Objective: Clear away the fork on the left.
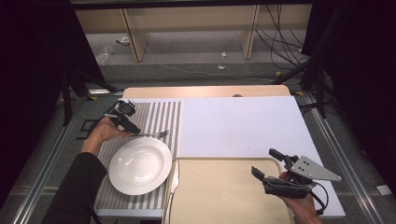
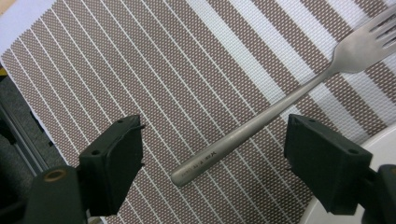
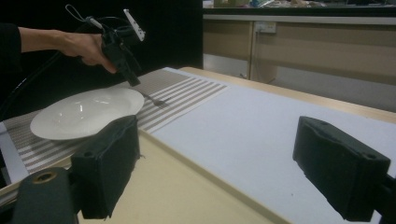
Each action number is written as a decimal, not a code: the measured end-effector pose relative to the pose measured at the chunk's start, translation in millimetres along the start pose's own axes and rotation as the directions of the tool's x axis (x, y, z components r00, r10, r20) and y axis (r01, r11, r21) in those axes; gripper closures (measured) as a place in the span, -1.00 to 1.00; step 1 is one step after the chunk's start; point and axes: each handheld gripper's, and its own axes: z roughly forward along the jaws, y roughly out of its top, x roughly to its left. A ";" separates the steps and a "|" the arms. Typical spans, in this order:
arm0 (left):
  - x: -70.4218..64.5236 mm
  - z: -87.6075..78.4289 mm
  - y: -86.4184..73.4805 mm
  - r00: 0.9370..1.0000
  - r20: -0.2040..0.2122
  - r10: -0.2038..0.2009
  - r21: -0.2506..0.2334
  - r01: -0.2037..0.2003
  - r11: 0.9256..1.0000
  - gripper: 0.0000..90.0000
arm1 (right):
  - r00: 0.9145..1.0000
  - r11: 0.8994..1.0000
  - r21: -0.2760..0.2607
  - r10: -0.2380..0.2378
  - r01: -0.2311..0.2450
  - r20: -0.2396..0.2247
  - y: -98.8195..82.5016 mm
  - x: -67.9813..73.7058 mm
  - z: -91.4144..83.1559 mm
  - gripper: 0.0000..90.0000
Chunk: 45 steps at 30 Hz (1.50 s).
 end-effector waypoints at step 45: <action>-6.9 22.7 4.3 0.993 0.080 0.083 0.093 -0.091 0.992 0.12 | 1.000 1.000 -0.001 -0.003 0.003 -0.003 -0.1 -0.2 0.7 -0.66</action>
